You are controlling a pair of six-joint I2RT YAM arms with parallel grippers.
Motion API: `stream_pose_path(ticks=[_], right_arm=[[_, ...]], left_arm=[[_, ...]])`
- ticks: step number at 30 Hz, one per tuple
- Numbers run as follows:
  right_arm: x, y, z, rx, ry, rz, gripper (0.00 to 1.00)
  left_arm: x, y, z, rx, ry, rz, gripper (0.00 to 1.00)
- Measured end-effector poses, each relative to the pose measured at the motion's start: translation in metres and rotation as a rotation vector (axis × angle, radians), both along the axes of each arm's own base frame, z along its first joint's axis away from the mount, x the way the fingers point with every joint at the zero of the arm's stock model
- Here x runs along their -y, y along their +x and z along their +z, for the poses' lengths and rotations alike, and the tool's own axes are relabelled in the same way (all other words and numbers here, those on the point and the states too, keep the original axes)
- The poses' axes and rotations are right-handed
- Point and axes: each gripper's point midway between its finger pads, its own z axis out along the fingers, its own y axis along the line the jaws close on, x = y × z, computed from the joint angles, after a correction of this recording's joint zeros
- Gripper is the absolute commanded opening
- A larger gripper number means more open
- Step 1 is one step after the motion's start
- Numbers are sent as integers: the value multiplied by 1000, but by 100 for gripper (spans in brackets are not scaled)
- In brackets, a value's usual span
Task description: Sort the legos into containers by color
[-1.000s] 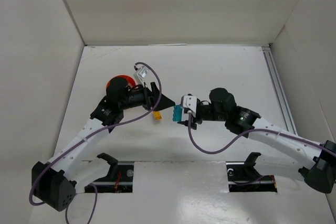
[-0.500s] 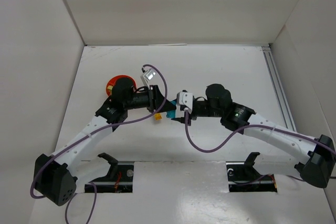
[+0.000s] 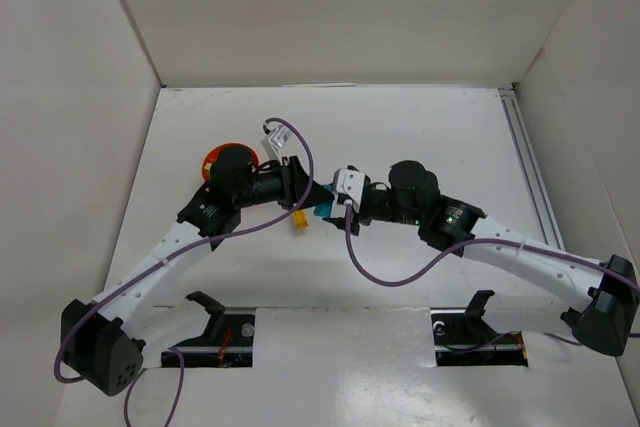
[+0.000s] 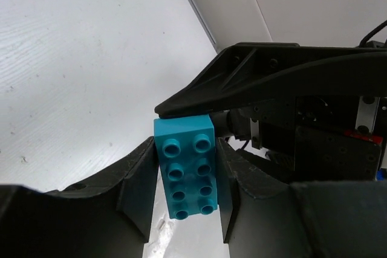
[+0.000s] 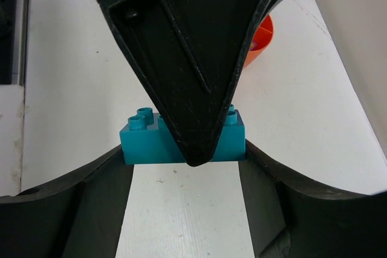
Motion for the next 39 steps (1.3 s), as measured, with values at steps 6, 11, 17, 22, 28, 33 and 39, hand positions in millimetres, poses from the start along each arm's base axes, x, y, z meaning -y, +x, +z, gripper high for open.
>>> stream_pose_path(ticks=[6, 11, 17, 22, 28, 33, 39], right_arm=[[14, 21, -2, -19, -12, -152, 94], [30, 37, -8, -32, -35, -293, 100], [56, 58, -18, -72, -62, -443, 100], [97, 97, -34, -130, -80, -596, 100], [132, 119, -56, -190, -121, -691, 100], [138, 123, -58, -199, -124, -699, 100], [148, 129, -63, -212, -133, -729, 100]], left_arm=[[-8, 13, 3, 21, 49, 82, 0], [-19, 24, 1, 16, 113, 170, 0], [-58, 57, -7, -5, 213, 393, 0], [-103, 85, -8, -7, 320, 642, 0], [-178, 117, -23, -68, 408, 926, 0], [-224, 139, -46, -138, 488, 1119, 0], [-234, 170, -55, -167, 543, 1177, 0]])
